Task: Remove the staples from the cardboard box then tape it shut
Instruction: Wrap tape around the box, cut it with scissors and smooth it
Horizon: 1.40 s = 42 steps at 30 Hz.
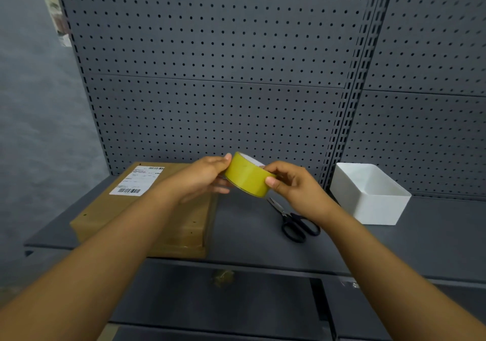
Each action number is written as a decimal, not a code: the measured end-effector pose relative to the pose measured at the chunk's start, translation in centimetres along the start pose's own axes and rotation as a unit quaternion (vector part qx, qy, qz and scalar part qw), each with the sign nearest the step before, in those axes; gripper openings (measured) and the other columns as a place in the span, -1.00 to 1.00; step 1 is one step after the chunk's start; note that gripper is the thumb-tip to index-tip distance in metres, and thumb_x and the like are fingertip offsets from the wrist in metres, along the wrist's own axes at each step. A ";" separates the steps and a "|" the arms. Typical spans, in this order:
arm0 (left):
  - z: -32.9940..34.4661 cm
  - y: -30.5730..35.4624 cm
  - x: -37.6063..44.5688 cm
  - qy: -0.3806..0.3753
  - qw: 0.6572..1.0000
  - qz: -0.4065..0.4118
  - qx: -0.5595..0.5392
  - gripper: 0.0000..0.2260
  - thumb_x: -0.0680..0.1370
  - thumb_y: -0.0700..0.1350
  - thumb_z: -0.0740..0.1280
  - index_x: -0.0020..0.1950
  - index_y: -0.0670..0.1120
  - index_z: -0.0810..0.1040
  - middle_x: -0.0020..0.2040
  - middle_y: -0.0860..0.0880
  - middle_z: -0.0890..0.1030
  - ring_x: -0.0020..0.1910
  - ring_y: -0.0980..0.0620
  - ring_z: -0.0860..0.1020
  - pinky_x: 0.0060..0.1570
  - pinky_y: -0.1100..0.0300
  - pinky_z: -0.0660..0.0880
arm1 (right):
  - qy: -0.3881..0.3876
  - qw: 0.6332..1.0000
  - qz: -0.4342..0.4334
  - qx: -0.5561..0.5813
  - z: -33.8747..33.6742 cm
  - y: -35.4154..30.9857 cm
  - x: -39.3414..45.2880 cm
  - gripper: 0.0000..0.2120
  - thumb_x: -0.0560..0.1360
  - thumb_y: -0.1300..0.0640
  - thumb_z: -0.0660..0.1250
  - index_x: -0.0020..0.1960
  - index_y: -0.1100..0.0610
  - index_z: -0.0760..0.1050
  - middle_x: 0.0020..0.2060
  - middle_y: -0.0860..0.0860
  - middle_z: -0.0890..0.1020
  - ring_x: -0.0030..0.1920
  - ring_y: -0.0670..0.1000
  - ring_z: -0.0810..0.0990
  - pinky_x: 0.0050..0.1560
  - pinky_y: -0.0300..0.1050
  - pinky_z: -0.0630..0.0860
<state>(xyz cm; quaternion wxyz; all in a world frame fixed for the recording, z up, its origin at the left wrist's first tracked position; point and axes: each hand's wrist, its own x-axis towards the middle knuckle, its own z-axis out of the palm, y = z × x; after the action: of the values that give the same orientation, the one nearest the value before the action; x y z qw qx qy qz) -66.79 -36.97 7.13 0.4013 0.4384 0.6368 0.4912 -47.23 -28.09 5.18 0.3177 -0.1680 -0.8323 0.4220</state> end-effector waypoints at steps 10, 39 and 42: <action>-3.2 0.0 0.0 -0.058 0.987 -0.045 -0.143 -0.64 0.58 0.04 0.25 0.27 -0.16 0.45 0.16 -0.20 0.61 0.10 -0.14 0.63 0.15 -0.05 0.54 | 0.023 0.999 0.009 0.041 1.6 -1.3 1.6 -0.86 0.58 0.33 0.22 0.08 0.31 0.52 0.05 0.05 0.62 0.10 -0.07 0.58 0.19 -0.20 0.53; -6.5 -0.1 -0.8 -0.026 0.991 0.123 -0.054 -0.55 0.51 -0.34 0.35 0.36 -0.06 0.42 0.07 -0.21 0.64 0.04 -0.12 0.62 0.13 0.03 0.55 | 0.089 0.989 0.090 0.076 7.9 -3.8 4.5 -0.93 0.54 0.28 0.31 0.03 0.23 0.48 -0.12 0.12 0.57 -0.13 0.03 0.56 -0.08 -0.24 0.57; -6.4 -0.2 -0.8 -0.015 0.992 0.108 -0.060 -0.65 0.54 -0.27 0.33 0.31 -0.04 0.45 0.01 -0.16 0.67 -0.02 -0.07 0.64 0.03 0.07 0.57 | 0.085 0.991 0.087 0.054 8.0 -3.6 4.5 -0.94 0.54 0.30 0.31 0.01 0.25 0.47 -0.13 0.12 0.56 -0.13 0.06 0.56 -0.07 -0.22 0.57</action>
<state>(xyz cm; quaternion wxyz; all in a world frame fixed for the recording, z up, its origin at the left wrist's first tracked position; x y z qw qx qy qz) -72.65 -39.57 8.23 0.3808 0.4871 0.5491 0.5623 -56.03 -32.48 6.27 0.3580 -0.2579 -0.7602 0.4769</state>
